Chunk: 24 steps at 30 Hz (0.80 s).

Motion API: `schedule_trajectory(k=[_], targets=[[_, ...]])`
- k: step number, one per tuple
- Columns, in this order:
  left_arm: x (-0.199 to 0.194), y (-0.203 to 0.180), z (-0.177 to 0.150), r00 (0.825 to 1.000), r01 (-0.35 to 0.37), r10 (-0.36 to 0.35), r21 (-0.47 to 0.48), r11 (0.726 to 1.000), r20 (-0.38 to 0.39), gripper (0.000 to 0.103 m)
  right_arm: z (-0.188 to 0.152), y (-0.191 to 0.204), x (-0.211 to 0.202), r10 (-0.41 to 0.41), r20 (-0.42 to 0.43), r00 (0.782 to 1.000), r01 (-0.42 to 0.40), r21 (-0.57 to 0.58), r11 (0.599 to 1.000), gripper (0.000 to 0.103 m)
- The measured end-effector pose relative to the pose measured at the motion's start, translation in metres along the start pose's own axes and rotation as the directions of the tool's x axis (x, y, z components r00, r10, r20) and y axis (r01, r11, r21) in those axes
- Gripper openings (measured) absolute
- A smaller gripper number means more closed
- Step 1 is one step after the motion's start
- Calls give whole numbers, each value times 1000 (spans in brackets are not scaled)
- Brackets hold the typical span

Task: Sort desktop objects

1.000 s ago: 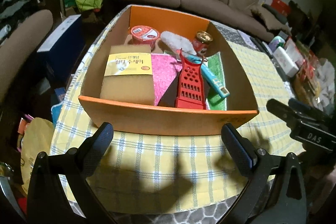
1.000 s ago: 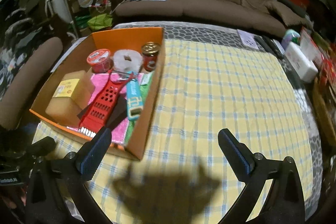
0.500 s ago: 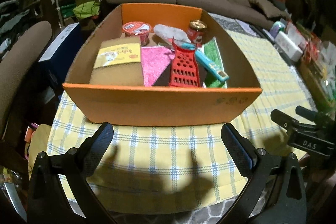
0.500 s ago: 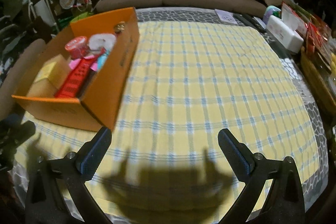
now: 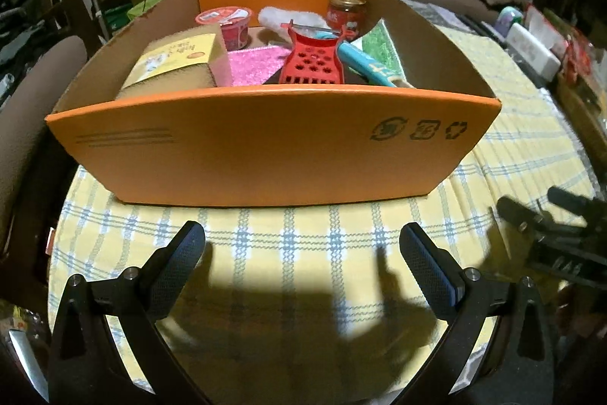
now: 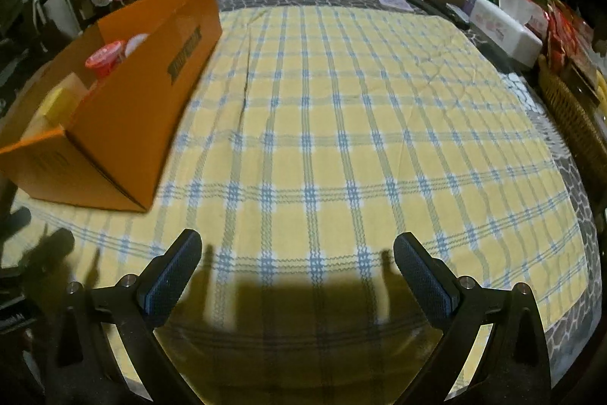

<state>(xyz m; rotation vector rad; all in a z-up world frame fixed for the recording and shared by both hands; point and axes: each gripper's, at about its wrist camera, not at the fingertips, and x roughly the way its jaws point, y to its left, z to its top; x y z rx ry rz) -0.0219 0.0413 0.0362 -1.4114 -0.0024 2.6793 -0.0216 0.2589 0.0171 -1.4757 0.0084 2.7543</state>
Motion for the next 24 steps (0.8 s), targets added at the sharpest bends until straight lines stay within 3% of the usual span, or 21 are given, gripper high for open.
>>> schedule_trajectory(k=[5,9,18,24], targets=[[13,-1,-1,999,-11,11,-10,1000,-31,103,-13,3,18,-12,-33,999,11,-3,1000,103],[30,3,-5,996,-55,52,-35,998,-76,103,-20,4,16,-21,31,999,21,8,1000,103],[30,4,-14,998,-67,67,-33,997,8,103,-21,5,15,-22,50,999,21,12,1000,103],[30,5,-12,998,-66,66,-33,997,8,103,-22,4,14,-22,50,999,21,12,1000,103]])
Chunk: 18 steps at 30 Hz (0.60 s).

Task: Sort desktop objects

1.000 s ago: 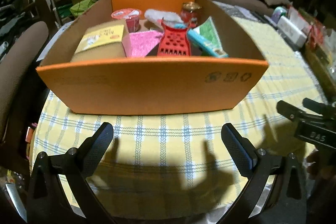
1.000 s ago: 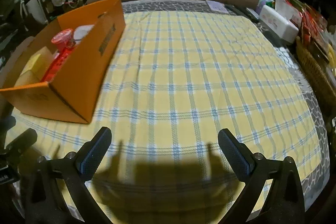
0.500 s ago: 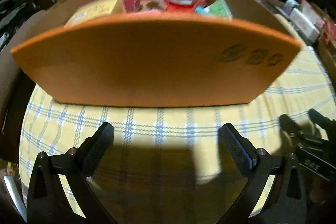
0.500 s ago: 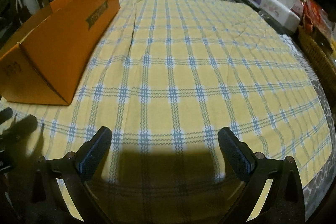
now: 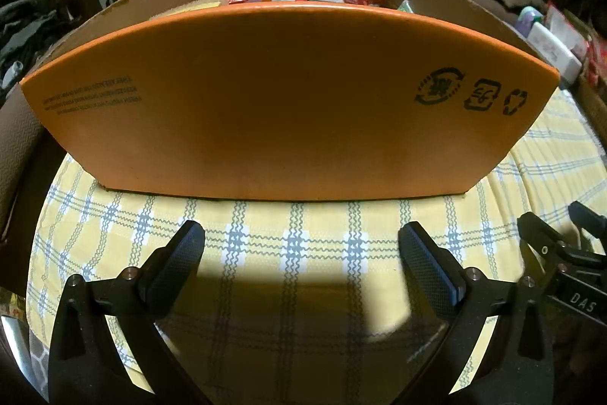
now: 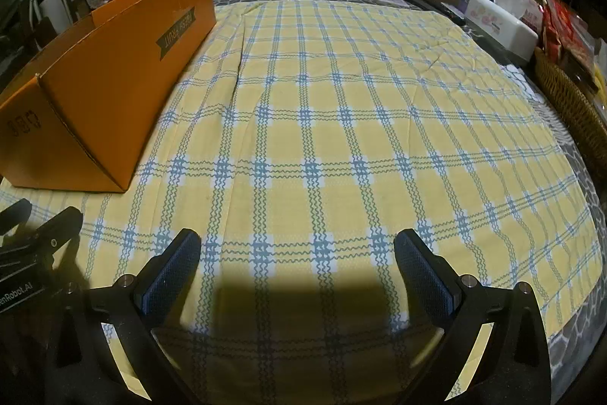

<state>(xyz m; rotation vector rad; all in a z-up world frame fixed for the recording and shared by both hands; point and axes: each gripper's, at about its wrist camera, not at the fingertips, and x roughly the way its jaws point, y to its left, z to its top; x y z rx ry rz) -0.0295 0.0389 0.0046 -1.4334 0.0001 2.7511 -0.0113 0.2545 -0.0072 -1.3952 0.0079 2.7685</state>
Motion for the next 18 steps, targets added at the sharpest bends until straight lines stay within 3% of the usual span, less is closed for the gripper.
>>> schedule_trajectory(k=[18], targets=[[-1,0,0,1000,2,-2,-1,1000,-1,103,0,0,0,0,0,1000,0,0,1000,103]])
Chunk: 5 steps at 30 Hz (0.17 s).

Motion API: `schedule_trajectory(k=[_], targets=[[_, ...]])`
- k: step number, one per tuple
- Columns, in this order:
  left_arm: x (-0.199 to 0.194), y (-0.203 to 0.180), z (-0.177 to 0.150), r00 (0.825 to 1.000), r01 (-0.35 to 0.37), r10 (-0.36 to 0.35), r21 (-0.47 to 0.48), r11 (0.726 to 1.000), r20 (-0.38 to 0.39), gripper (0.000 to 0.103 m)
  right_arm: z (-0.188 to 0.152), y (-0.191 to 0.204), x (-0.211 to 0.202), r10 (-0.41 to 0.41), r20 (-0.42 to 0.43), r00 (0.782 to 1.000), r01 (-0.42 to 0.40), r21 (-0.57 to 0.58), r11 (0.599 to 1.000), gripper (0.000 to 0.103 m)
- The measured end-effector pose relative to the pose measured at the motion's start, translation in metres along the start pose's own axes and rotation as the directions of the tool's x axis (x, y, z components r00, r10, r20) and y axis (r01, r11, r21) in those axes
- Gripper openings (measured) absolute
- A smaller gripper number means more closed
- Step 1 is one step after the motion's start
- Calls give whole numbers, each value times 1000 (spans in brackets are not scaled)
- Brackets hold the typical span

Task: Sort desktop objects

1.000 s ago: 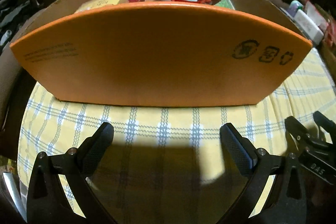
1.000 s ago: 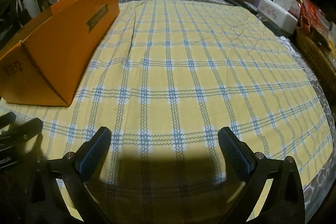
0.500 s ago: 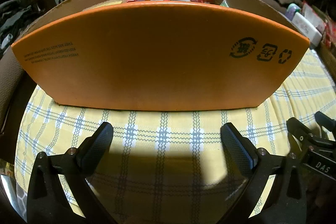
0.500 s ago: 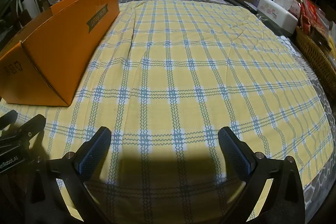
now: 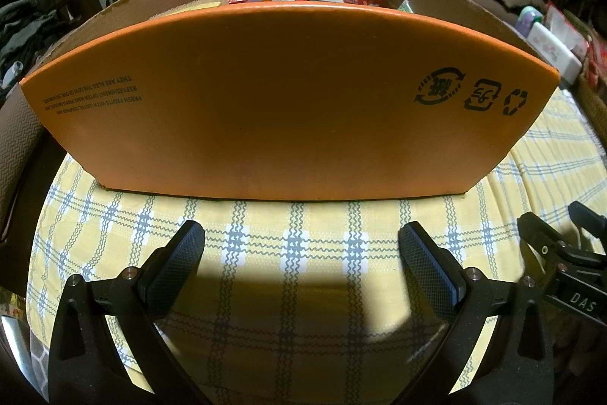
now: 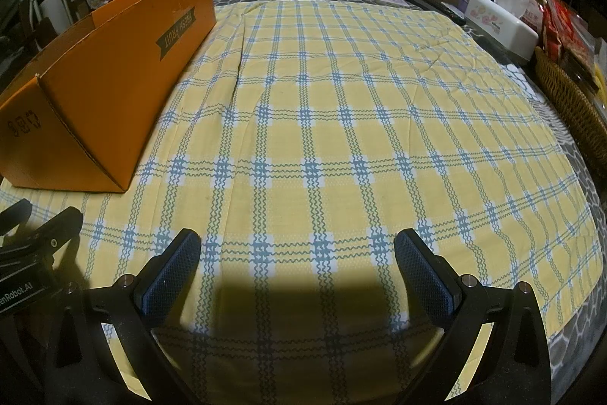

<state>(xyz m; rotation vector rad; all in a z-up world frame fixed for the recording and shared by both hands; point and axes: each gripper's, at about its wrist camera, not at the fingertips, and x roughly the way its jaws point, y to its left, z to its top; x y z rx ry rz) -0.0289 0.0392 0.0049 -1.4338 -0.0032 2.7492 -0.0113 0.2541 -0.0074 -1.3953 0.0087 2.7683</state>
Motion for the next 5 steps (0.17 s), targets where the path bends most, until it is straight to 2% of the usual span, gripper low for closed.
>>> schedule_trajectory(k=[5], targets=[[0,0,0,1000,0,0,0,1000,0,103,0,0,0,0,0,1000,0,0,1000,103]])
